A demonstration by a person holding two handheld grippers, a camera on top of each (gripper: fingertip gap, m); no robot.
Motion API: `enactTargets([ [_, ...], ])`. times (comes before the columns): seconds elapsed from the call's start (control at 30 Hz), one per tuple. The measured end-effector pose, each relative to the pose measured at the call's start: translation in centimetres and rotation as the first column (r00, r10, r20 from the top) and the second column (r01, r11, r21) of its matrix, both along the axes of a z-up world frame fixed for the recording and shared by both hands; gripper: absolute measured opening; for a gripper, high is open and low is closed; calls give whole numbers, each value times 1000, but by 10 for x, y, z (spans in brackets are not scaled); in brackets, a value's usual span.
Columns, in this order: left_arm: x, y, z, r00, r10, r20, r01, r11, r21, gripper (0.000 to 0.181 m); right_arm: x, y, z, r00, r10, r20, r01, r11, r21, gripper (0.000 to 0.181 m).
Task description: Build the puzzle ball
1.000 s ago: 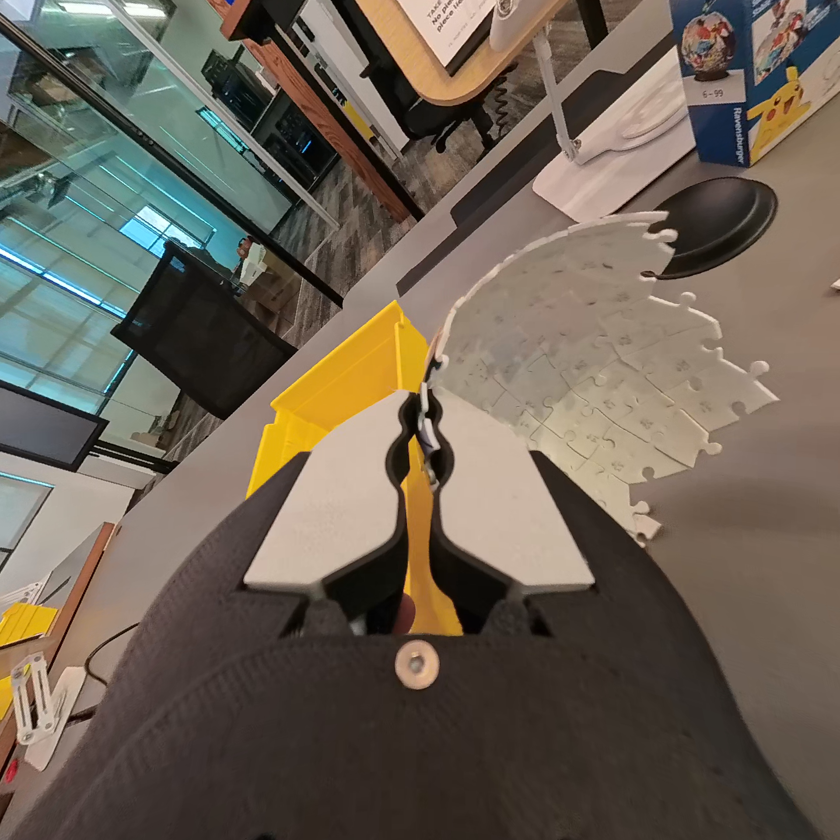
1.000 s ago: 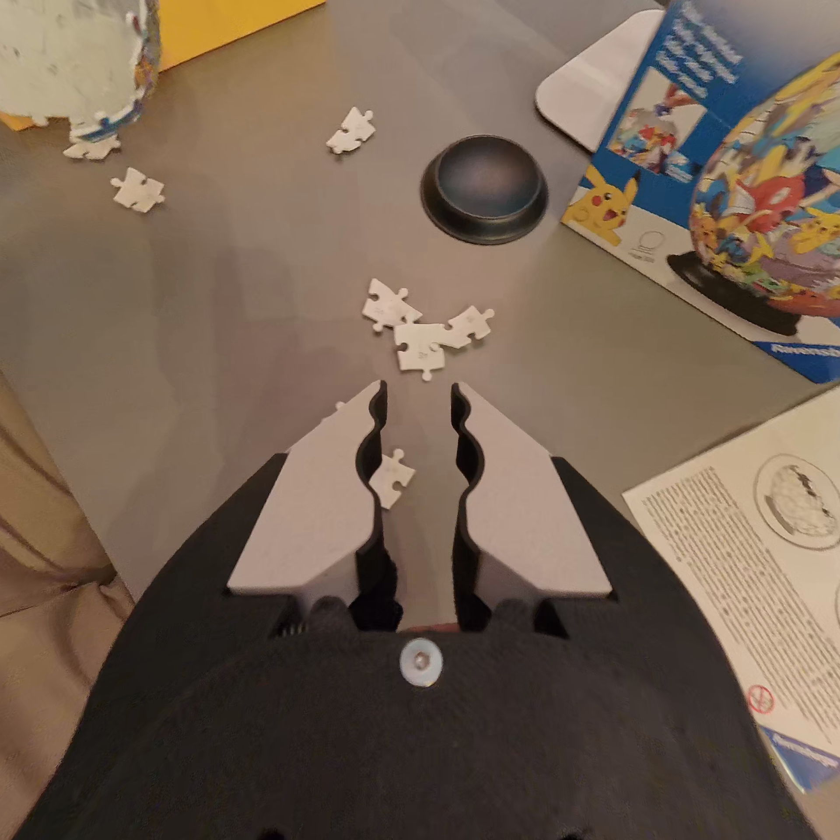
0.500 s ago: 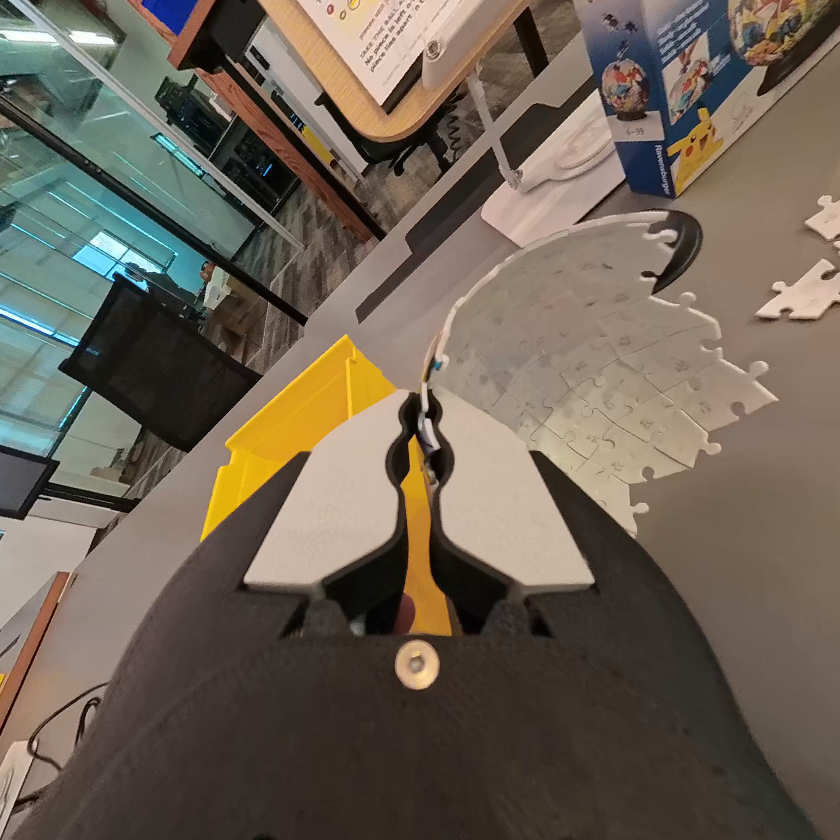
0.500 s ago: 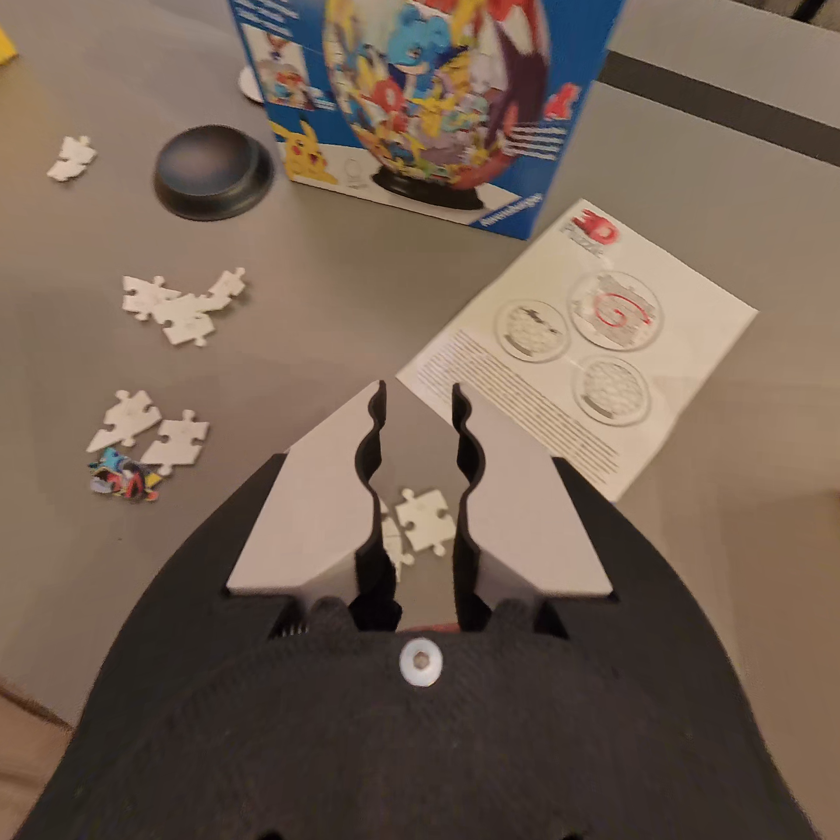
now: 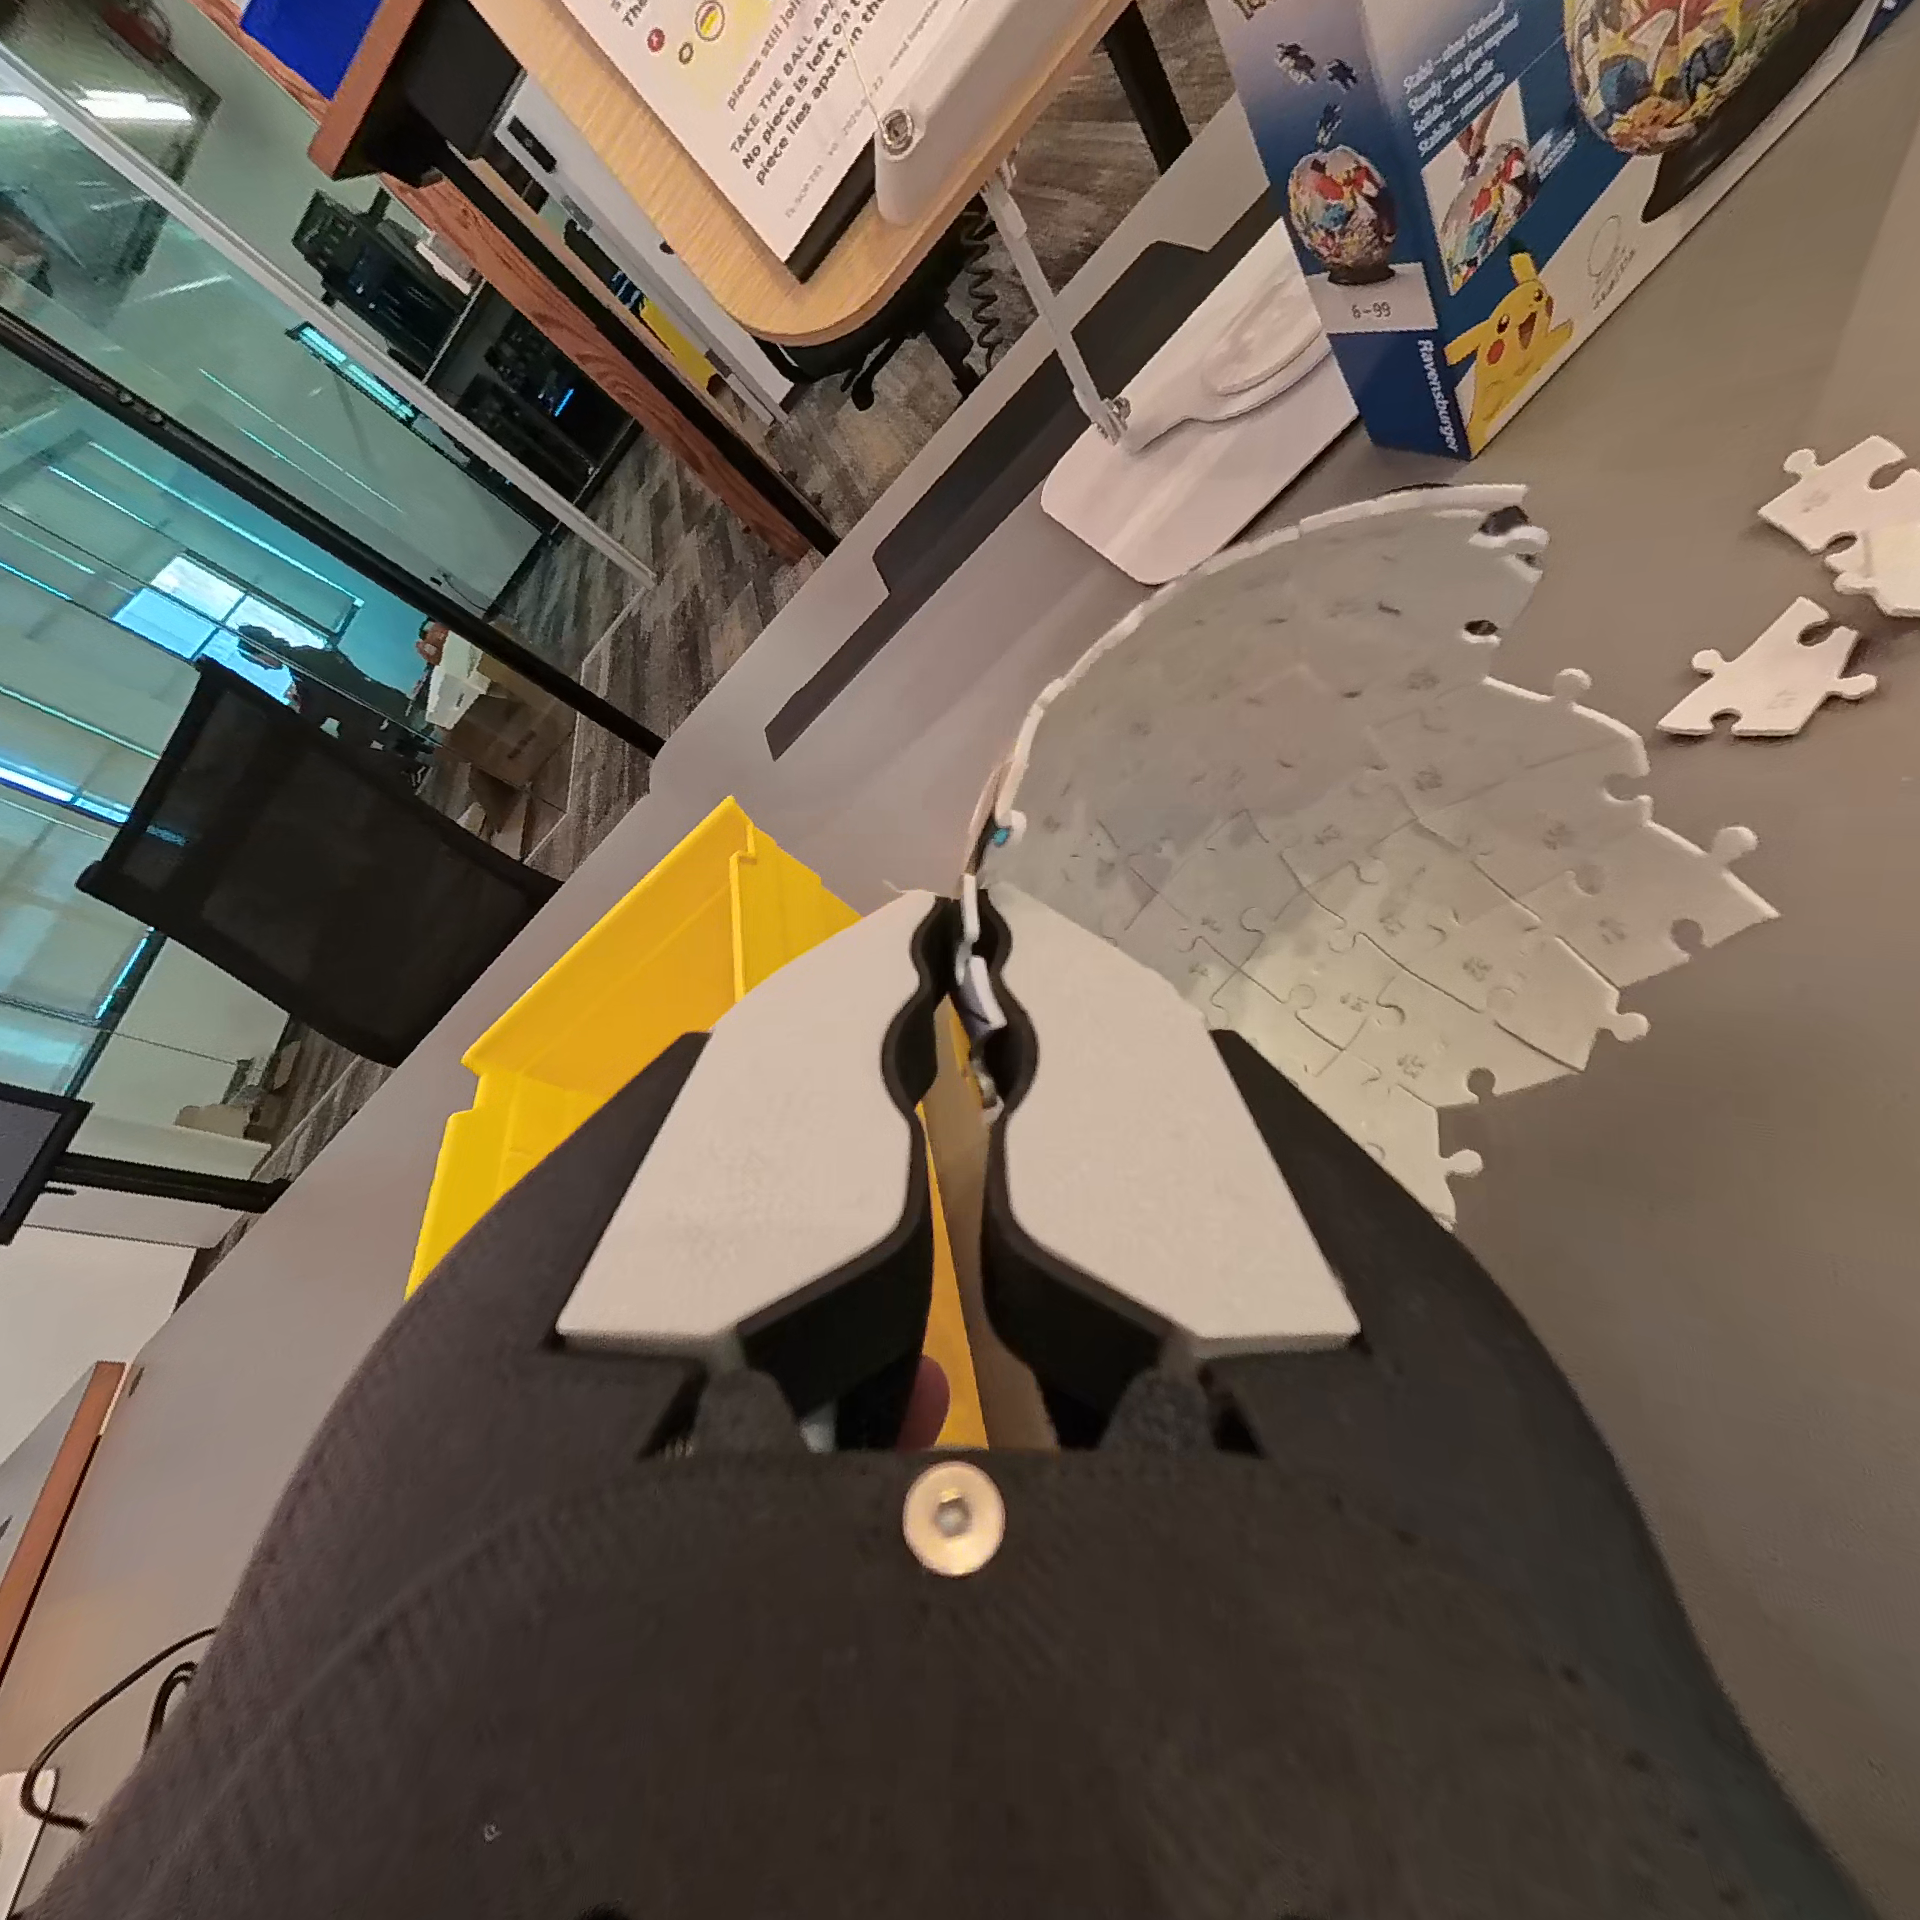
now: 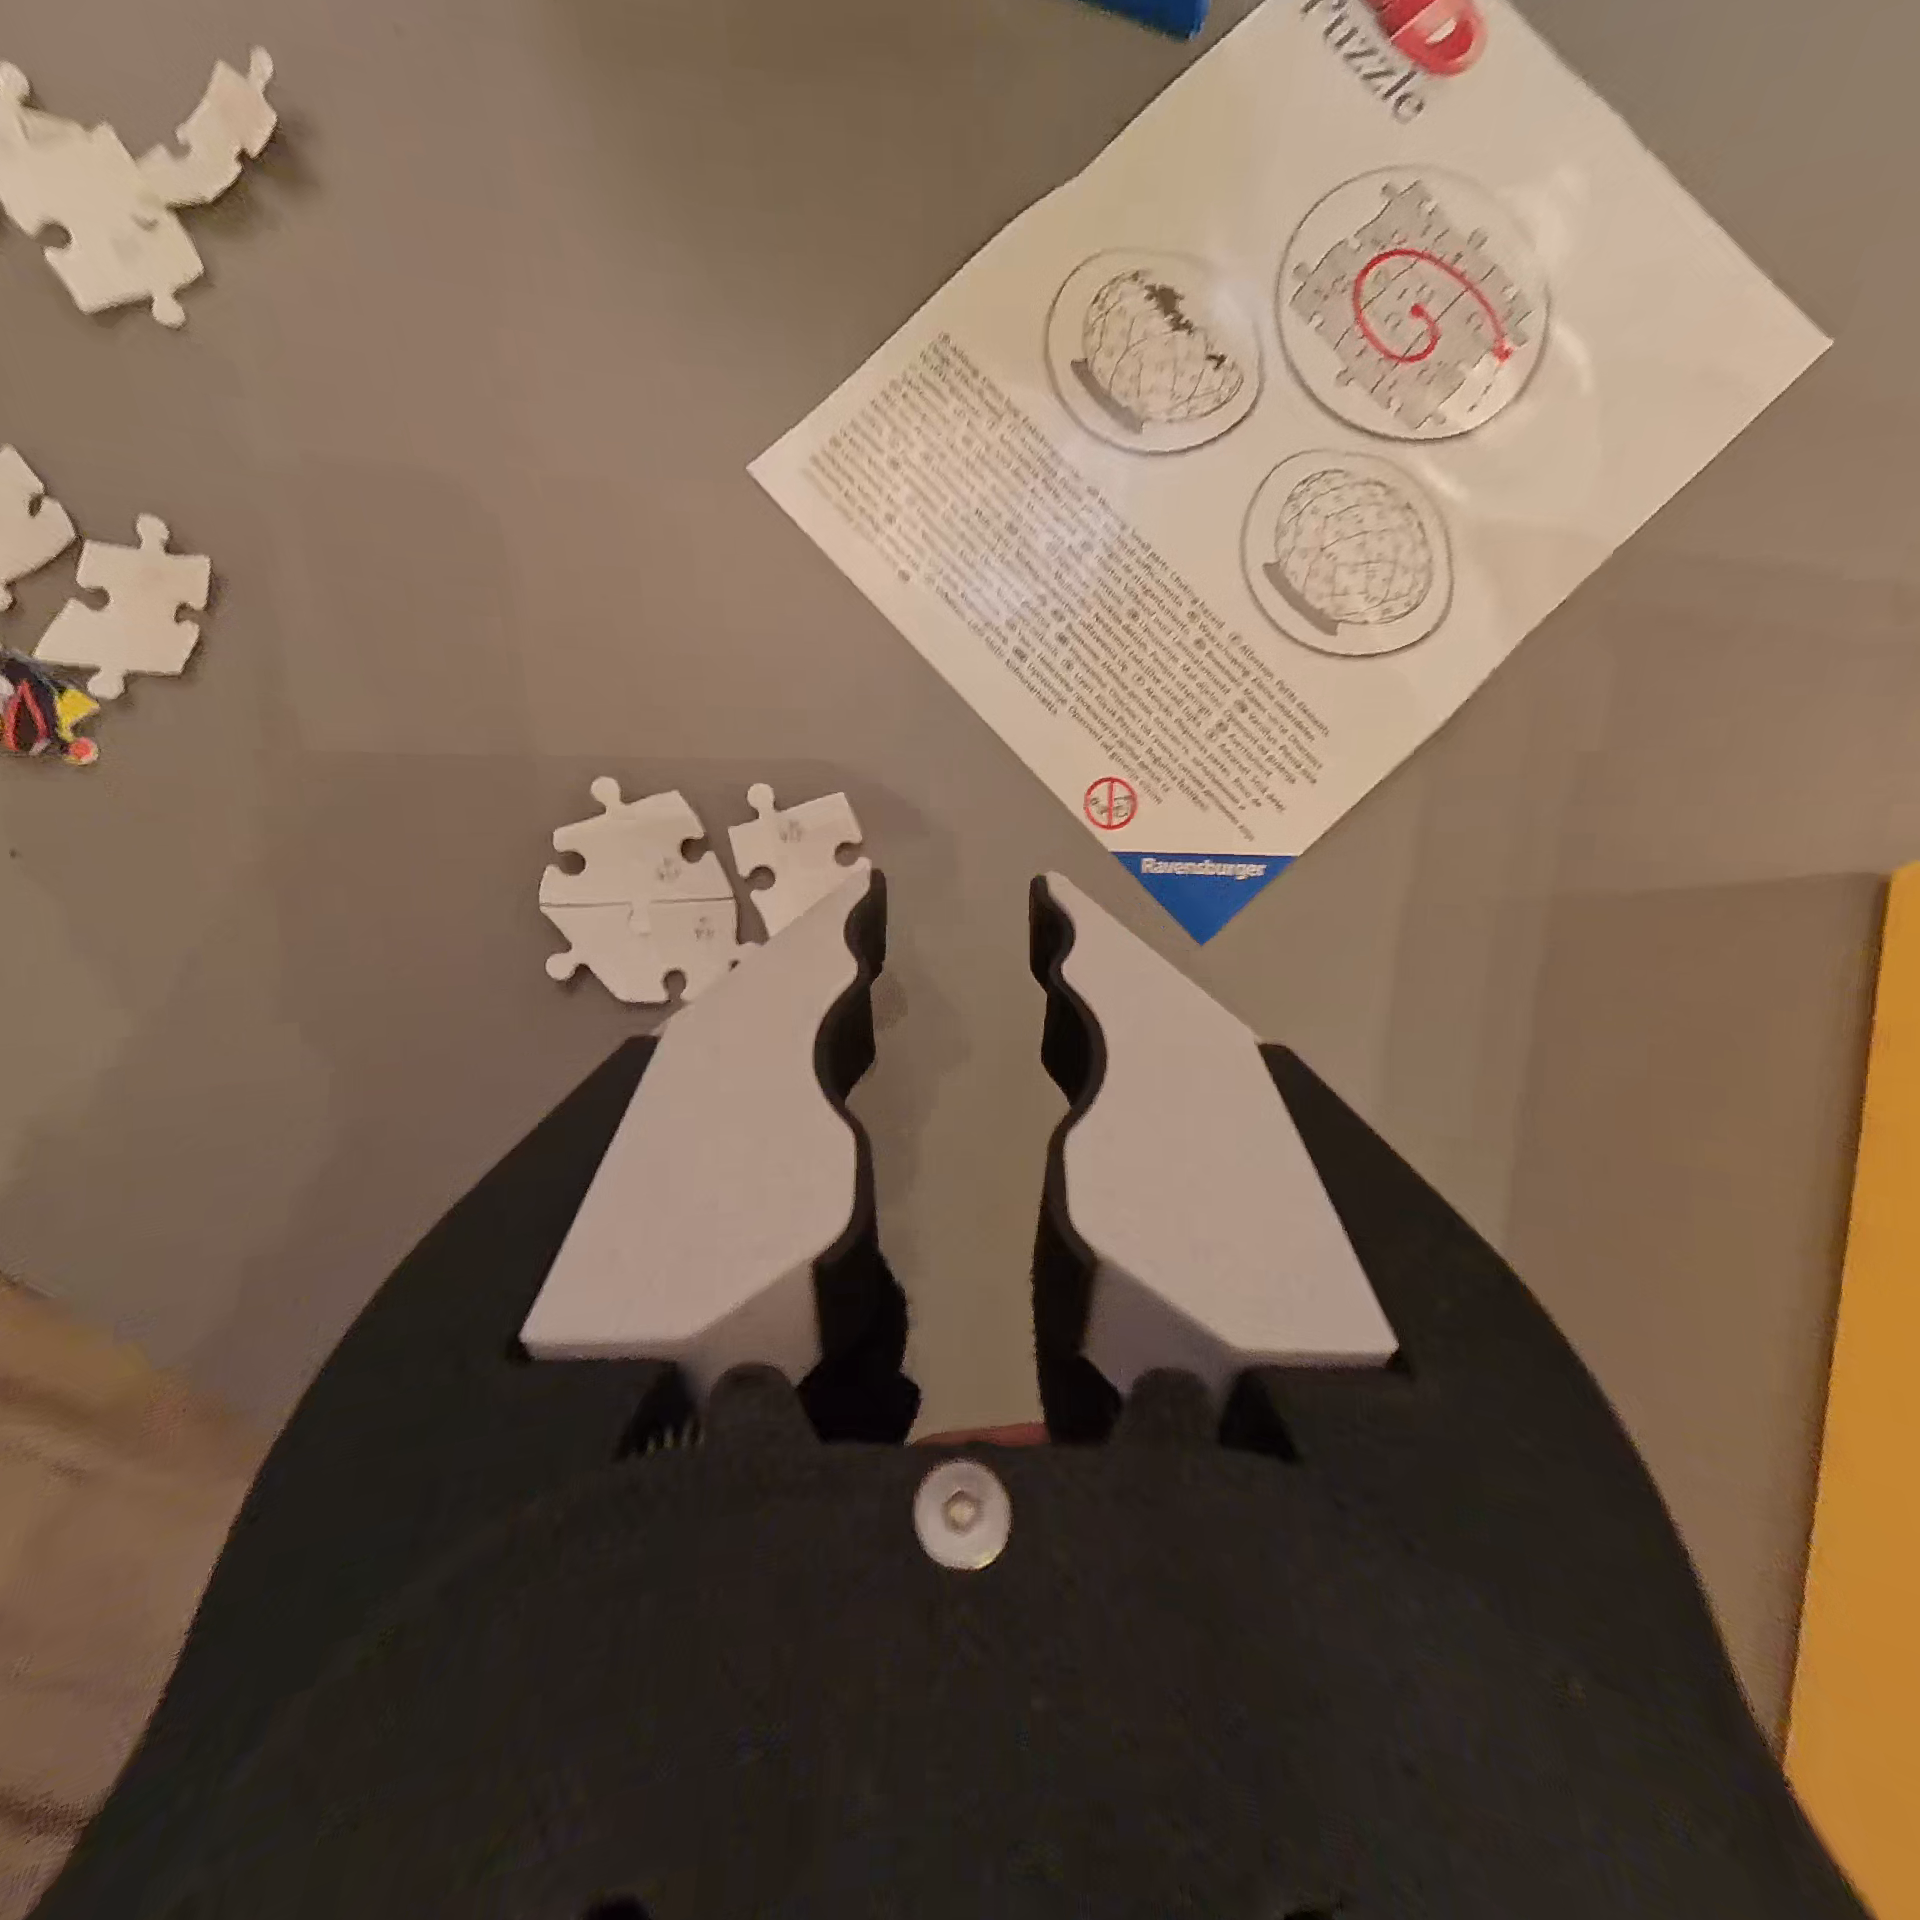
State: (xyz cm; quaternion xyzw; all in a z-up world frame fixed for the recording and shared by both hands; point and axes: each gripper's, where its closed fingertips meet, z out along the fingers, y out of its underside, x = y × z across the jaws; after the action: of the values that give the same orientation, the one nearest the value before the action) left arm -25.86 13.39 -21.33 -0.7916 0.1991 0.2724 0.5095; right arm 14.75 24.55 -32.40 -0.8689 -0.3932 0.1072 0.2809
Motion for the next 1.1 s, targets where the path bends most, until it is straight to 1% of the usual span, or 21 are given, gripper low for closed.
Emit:
enactTargets([
  [0.13,2,1,-2,1000,-8,1,8,1000,-4,3,-5,-12,-11,998,54,22,-53,997,-51,26],
  [0.2,3,2,-3,1000,-11,1,11,1000,-9,3,-5,-13,-14,998,61,26,-60,996,-61,27],
  [0.23,3,2,-3,1000,-13,2,13,1000,-11,3,-6,-13,-14,998,67,22,-66,996,-57,28],
  [0.3,4,3,-4,1000,-15,2,15,1000,-12,3,-13,-10,-5,996,84,20,-84,996,3,26],
  [0.4,5,3,-6,1000,-20,2,20,1000,-18,3,-35,-15,5,989,149,-8,-149,988,50,26],
  [0.5,6,3,-7,1000,-23,-1,23,999,-25,3,-52,-25,3,975,223,23,-224,972,73,26],
  [0.57,6,3,-7,1000,-22,-1,22,999,-26,3,-64,-28,8,966,259,20,-260,960,107,26],
  [0.67,6,4,-8,1000,-22,0,22,999,-31,3,-83,-35,18,952,305,-28,-297,943,148,25],
  [0.77,7,5,-12,1000,-27,0,27,999,-44,3,-103,-49,19,932,358,-54,-348,927,142,25],
  [0.87,9,6,-13,999,-33,-2,33,998,-50,3,-123,-70,12,895,444,-52,-436,892,115,25],
  [0.97,10,7,-14,999,-36,-1,36,998,-51,3,-144,-95,11,825,563,-54,-554,823,127,28],
  [1.03,11,7,-14,999,-39,-3,38,998,-53,3,-155,-112,8,777,627,-59,-617,777,121,29],
  [1.1,12,7,-14,999,-42,-4,41,998,-53,3,-162,-122,1,736,677,-33,-669,733,122,29],
])
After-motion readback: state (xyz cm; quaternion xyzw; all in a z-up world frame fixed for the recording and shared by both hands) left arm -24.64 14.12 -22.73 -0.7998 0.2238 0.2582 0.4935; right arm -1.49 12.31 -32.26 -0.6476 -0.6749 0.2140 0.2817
